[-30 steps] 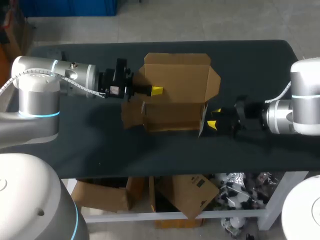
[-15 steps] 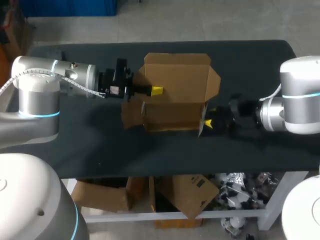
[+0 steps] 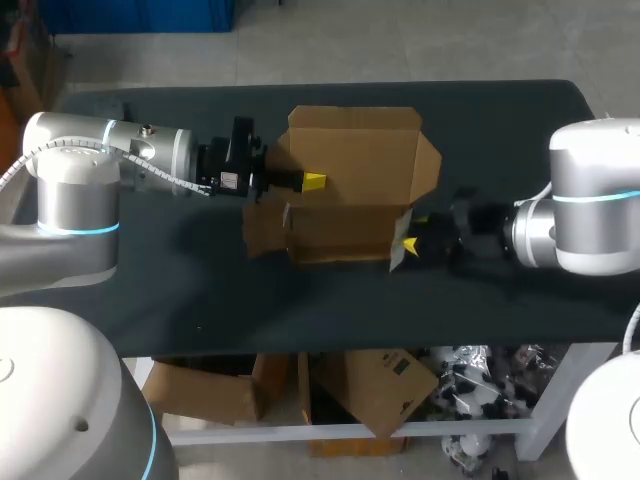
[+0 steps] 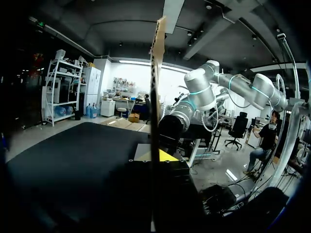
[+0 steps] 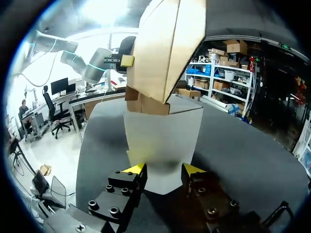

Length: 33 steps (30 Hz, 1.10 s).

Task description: Assemble the packaging by folding the flat box into shape, placing the metal phone stand inside, and closing the box properly

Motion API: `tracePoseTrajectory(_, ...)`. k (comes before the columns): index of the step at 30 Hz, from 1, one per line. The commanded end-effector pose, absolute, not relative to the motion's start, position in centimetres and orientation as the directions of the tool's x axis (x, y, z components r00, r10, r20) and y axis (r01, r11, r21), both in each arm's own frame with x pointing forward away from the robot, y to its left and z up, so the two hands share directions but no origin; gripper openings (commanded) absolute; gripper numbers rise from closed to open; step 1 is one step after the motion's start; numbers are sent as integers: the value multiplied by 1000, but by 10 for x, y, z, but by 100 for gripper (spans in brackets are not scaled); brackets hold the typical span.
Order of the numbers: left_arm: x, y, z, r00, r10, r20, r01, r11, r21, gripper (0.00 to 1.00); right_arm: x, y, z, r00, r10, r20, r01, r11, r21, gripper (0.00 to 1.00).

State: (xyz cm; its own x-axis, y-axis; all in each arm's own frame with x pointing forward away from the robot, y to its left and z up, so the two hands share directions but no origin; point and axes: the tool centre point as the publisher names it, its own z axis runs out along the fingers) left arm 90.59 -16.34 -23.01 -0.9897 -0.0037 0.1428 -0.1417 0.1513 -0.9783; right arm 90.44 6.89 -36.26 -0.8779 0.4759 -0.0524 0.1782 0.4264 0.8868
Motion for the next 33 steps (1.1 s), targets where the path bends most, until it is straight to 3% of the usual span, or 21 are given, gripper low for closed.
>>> tracePoseTrajectory(1,906,-164,-233,-990,-3,143,-142,151,-978,0,901,72,-363,-859,507,-65,177,413,893,48)
tracePoseTrajectory(33,906,-164,-233,-990,-3,143,-142,151,-978,0,903,84,-363,-752,657,-56,245,358,901,46)
